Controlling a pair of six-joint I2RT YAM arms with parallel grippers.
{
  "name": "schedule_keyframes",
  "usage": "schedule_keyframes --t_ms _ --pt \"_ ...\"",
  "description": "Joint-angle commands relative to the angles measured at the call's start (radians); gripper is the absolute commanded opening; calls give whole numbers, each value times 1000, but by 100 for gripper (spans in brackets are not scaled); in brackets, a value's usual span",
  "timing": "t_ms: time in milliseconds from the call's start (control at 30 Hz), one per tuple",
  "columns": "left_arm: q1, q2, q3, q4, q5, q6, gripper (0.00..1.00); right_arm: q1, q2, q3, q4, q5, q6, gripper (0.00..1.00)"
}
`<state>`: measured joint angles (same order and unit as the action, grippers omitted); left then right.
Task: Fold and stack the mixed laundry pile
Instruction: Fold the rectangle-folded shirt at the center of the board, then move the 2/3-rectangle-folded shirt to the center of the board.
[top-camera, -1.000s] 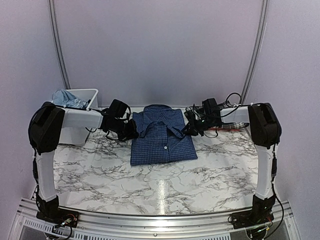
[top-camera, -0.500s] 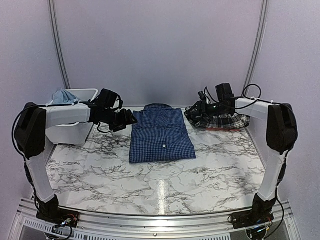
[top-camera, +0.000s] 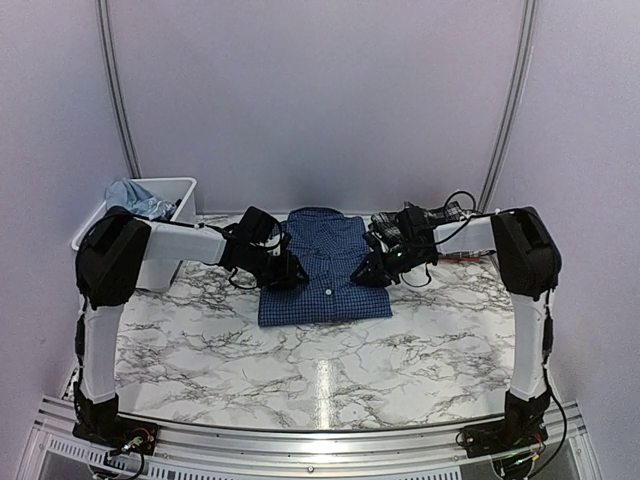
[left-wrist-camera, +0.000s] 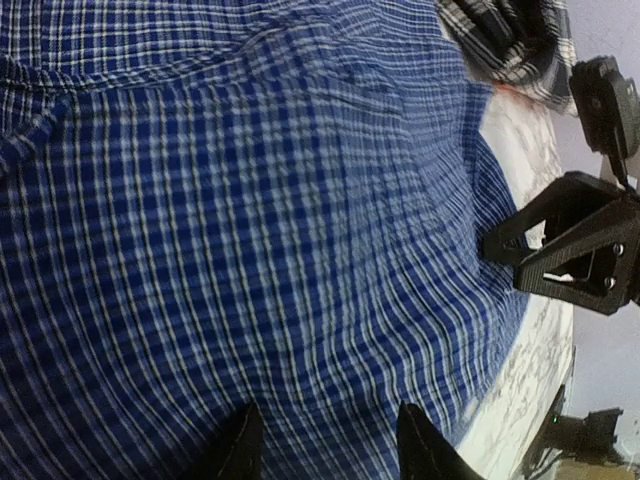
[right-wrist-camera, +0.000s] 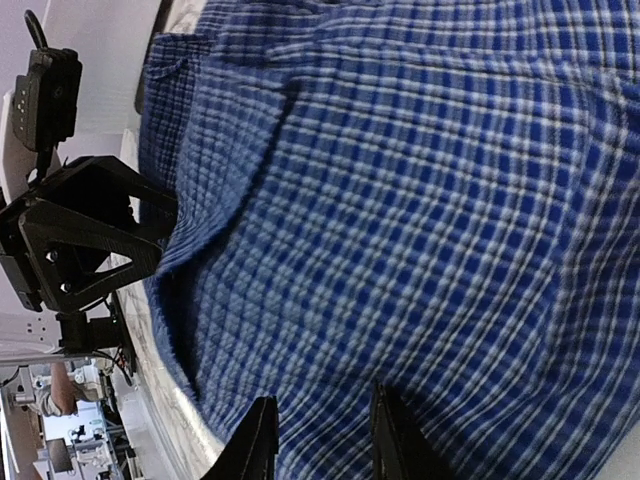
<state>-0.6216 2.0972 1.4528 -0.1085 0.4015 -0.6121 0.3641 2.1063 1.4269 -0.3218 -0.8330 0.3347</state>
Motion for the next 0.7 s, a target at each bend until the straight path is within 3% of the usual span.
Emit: schedule_keyframes --t_ms 0,233,567,667 --pt "38 111 90 60 24 -50 45 -20 137 133 8 -12 -37 27" --pt "48 127 -50 133 33 -84 37 -2 203 90 23 -21 -39 24" --pt "-17 -205 -442 215 5 -118 37 92 -101 -339 147 -39 22 25" --pt "-18 -332 -531 270 -3 -136 47 92 -209 -410 119 -9 14 29"
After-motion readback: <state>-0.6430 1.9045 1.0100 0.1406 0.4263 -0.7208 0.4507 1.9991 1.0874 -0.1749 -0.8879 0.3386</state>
